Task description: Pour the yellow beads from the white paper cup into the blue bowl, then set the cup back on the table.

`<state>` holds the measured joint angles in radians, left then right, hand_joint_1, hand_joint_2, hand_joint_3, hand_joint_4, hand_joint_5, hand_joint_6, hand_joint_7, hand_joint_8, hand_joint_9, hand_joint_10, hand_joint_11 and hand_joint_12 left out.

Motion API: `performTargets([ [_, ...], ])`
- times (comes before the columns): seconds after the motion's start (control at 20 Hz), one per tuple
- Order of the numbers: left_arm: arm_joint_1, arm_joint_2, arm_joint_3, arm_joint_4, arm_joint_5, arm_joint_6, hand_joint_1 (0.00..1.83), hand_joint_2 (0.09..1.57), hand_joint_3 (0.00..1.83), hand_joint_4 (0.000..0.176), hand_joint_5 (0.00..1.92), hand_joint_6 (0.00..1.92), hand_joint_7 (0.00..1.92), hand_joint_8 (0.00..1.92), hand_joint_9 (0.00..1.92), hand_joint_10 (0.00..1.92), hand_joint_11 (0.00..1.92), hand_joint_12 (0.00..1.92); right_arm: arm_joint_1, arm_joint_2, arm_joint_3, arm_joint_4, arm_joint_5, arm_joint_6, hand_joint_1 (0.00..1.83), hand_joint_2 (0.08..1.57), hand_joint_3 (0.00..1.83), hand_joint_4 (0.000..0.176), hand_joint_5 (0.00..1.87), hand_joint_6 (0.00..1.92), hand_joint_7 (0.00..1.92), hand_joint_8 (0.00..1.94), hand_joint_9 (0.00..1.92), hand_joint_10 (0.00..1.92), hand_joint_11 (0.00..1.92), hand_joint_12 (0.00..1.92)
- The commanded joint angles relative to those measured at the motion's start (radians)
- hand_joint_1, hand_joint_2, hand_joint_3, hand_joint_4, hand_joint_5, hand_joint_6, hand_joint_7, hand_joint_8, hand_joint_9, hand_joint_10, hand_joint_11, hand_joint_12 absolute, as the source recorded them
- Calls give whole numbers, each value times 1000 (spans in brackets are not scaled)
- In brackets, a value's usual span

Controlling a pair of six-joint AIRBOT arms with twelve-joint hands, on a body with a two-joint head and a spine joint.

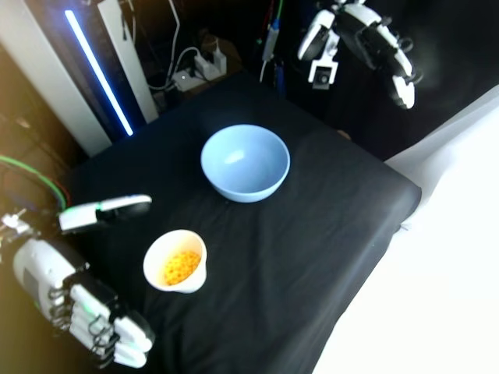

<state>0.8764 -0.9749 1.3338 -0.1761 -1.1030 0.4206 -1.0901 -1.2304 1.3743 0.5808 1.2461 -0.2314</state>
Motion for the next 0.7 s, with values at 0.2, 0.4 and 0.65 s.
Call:
performTargets([
  [0.2,-7,-2,5,-19,-131,-19,515,948,0,91,109,0,281,1,274,1,25,385,8,-12,33,-13,65,14,736,707,0,54,27,9,153,17,134,19,41,20],
  [0.4,-7,-6,5,-17,-133,-21,506,935,0,85,99,2,278,2,271,1,29,384,8,-16,57,-14,22,15,902,740,7,76,110,1,181,1,137,1,0,518],
  [0.65,-7,-7,5,-12,-133,-24,525,937,0,91,109,4,281,3,256,0,25,386,9,-30,77,-14,-13,15,877,723,0,67,161,8,213,4,86,2,0,563],
])
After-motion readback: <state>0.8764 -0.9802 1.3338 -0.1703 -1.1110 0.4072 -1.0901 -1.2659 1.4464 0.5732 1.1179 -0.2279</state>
